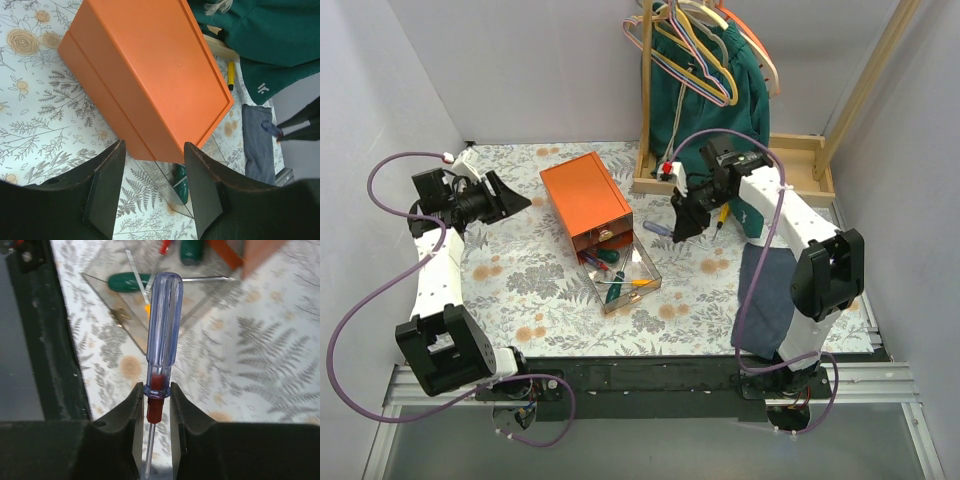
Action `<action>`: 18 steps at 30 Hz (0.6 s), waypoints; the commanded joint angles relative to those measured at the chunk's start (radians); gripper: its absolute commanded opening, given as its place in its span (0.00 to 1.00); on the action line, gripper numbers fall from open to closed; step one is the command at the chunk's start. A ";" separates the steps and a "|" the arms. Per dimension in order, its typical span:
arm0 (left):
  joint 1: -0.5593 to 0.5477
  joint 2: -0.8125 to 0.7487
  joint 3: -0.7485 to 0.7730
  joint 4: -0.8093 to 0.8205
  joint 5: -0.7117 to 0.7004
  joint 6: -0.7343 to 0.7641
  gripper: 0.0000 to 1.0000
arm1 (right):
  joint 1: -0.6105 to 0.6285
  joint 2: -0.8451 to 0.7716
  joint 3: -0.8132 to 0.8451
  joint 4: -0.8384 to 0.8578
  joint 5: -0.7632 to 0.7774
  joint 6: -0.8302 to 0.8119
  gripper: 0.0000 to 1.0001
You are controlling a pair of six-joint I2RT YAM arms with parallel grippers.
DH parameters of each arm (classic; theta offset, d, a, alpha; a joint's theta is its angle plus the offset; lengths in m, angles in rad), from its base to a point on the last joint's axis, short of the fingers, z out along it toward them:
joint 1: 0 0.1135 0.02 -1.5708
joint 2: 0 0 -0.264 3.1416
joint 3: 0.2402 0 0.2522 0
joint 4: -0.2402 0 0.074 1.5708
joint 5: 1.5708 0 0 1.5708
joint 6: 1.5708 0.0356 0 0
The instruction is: Sort the tools into containers
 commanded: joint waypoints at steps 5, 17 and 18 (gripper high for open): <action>0.003 -0.124 -0.023 0.017 0.017 -0.027 0.49 | 0.185 0.017 -0.086 0.100 -0.050 0.302 0.01; 0.003 -0.257 -0.099 -0.058 -0.024 0.019 0.50 | 0.220 0.209 0.045 0.361 -0.073 0.634 0.27; 0.006 -0.265 -0.102 -0.061 -0.024 0.019 0.50 | 0.225 0.215 0.057 0.361 -0.095 0.625 0.49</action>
